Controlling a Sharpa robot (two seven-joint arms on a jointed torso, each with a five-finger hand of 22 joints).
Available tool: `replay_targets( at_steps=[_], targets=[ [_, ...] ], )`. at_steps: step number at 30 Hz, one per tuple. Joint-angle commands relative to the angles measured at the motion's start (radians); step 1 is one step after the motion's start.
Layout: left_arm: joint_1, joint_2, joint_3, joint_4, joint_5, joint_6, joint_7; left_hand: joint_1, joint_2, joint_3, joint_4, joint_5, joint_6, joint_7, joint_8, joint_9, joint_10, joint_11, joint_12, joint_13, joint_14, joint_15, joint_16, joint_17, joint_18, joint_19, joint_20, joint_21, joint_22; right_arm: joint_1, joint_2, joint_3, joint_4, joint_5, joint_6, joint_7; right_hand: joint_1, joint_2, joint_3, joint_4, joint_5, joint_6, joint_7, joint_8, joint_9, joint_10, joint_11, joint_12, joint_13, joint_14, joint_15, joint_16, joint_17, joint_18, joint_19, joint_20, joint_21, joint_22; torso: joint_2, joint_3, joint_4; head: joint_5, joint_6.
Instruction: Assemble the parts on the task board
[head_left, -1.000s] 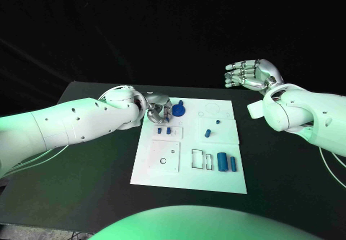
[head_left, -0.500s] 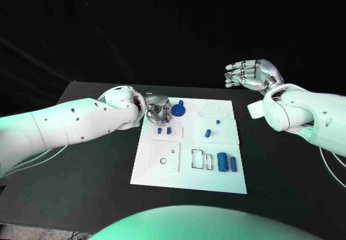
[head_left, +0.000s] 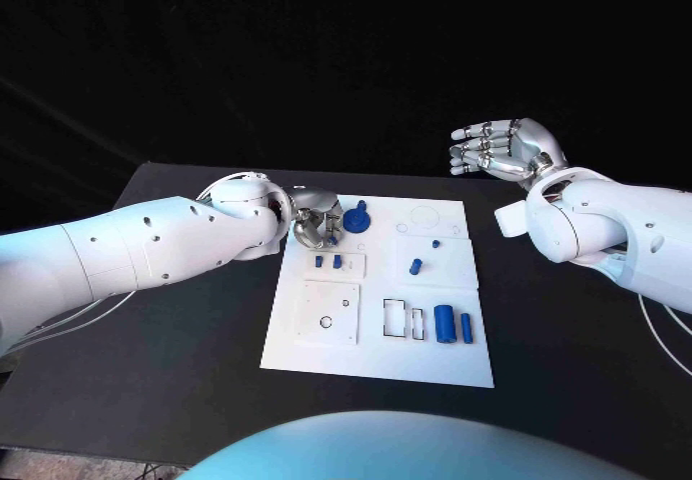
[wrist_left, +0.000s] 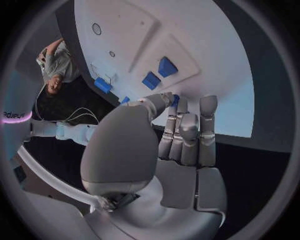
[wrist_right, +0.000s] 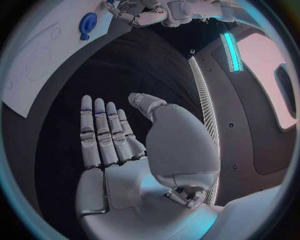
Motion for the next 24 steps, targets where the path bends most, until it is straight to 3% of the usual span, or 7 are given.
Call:
replay_targets(
  at_steps=[1, 24],
  targets=[
    [-0.003, 0.004, -0.003, 0.001, 0.003, 0.011, 0.015, -0.009, 0.002, -0.005, -0.001, -0.007, -0.01, -0.001, -0.007, 0.0, 0.002, 0.004, -0.008, -0.001, 0.004, 0.001, 0.003, -0.002, -0.007, -0.001, 0.003, -0.003, -0.003, 0.0, 0.0, 0.001, 0.0, 0.001, 0.011, 0.004, -0.009, 0.004, -0.004, 0.0, 0.003, 0.008, 0.053, -0.004, -0.001, 0.005, 0.0, -0.007, 0.0, 0.005, 0.0, -0.003, -0.001, 0.009, 0.007, 0.003, -0.004, -0.001, 0.001, 0.0005, -0.0005, 0.0, 0.0],
    [-0.003, -0.002, -0.003, 0.007, 0.012, -0.013, 0.023, -0.019, -0.006, 0.0, -0.006, -0.005, -0.027, 0.006, -0.04, 0.002, -0.023, 0.015, -0.055, -0.009, -0.025, 0.01, -0.011, -0.047, 0.0, -0.027, 0.008, -0.035, -0.032, -0.003, 0.0, 0.001, -0.001, 0.001, 0.009, 0.007, -0.009, 0.004, -0.005, -0.001, 0.004, 0.008, 0.053, -0.006, -0.002, 0.005, 0.001, -0.009, 0.0, 0.006, 0.0, -0.004, -0.002, 0.009, 0.007, 0.004, -0.004, -0.003, 0.0, -0.0009, 0.0004, -0.002, 0.0]
  ],
)
